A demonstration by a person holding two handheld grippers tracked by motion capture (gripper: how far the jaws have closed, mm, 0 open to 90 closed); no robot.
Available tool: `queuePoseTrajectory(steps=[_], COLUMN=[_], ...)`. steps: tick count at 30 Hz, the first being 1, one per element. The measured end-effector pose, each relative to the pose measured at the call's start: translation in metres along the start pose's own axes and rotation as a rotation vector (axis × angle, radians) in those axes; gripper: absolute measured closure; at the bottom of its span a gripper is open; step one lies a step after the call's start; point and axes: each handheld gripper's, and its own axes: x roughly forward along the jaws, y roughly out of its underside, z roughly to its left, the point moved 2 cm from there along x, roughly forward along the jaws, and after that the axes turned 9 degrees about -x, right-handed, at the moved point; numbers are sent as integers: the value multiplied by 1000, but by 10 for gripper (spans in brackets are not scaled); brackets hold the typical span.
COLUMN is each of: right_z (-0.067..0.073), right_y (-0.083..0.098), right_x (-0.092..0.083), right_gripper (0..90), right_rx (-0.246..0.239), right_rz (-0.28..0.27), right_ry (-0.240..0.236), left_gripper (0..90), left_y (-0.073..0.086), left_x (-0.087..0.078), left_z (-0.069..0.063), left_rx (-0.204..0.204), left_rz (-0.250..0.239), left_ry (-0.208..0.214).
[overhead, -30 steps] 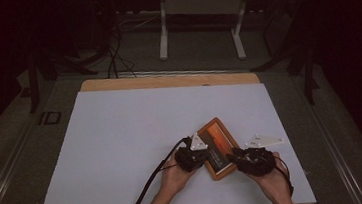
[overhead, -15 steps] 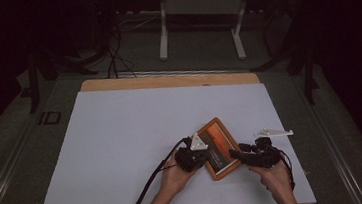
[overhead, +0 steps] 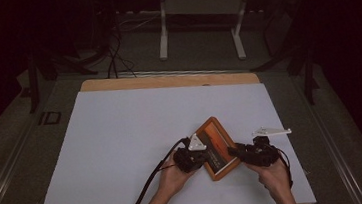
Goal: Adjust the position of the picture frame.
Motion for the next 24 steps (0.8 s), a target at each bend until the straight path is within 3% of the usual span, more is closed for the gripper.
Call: queuePoseTrajectory(steps=[4, 6, 7, 9, 12, 14, 15, 16, 18, 19, 24], right_z=[12, 13, 13, 24, 28, 35, 37, 40, 40, 44, 50], right_y=[-8, -8, -8, -13, -14, -16, -16, -17, -17, -17, -17], right_x=[2, 2, 2, 4, 4, 4, 4, 4, 4, 3, 2], right_gripper=[648, 648, 655, 671, 675, 681, 681, 682, 682, 684, 685], right_rx=[-73, -83, -83, -149, -181, -236, -259, -280, -280, -345, -430], right_rz=[3, 1, 1, -6, -6, -11, -12, -10, -10, 3, -5], right_ry=[16, 13, 13, 9, 8, -3, -6, -9, -9, -17, -51], left_gripper=[877, 872, 872, 829, 795, 732, 703, 677, 655, 604, 471], left_y=[-1, -1, -3, -4, -3, -2, -1, -1, 0, 1, 2], left_x=[-11, -11, -24, -43, -57, -68, -77, -77, -81, -88, -91], left_z=[4, 4, 10, 18, 25, 33, 41, 41, 45, 50, 51], left_rx=[-7, -7, -27, -35, -47, -65, -88, -88, -97, -104, -67], left_rz=[-28, -28, -66, -108, -133, -157, -156, -156, -155, -160, -136], left_ry=[12, 12, 12, -7, -25, -27, -28, -28, -27, -36, 5])
